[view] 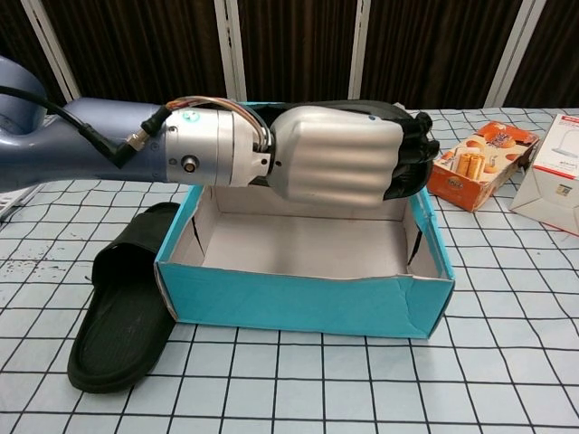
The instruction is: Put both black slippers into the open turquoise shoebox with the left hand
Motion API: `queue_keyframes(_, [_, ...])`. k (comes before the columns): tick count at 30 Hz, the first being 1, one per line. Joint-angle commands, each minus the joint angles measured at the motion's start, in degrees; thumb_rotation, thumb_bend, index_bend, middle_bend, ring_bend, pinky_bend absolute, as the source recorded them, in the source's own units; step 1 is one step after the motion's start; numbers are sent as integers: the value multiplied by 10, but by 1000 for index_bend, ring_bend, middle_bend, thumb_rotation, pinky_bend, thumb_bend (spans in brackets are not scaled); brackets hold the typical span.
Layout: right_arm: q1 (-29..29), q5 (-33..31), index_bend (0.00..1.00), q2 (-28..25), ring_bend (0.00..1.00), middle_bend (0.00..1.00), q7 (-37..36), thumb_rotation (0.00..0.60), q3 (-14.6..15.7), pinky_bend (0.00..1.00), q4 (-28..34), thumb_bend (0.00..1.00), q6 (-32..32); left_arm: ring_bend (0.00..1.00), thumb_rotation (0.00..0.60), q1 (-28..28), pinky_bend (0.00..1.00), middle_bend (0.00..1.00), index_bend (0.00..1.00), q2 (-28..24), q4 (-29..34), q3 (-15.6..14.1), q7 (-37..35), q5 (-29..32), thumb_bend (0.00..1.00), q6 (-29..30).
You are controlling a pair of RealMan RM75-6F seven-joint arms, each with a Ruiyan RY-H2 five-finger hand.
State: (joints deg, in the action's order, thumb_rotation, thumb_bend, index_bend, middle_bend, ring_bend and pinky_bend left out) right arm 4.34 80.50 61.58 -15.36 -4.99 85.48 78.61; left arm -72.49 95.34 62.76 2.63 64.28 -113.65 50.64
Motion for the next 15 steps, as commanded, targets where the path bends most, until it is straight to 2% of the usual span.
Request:
queue_keyframes(1, [0,0,116,0,292,202,-1,600,0,331,0,233,0,135,600,-6,217,503,517,8,-9,1,-7,-4,512,1])
queue_keyframes(15, [-4,0,115,-2,292,202,-10,600,-1,331,-1,233,5,135,600,-15,217,503,516,31,-37,-12,-16,-12,513,-12])
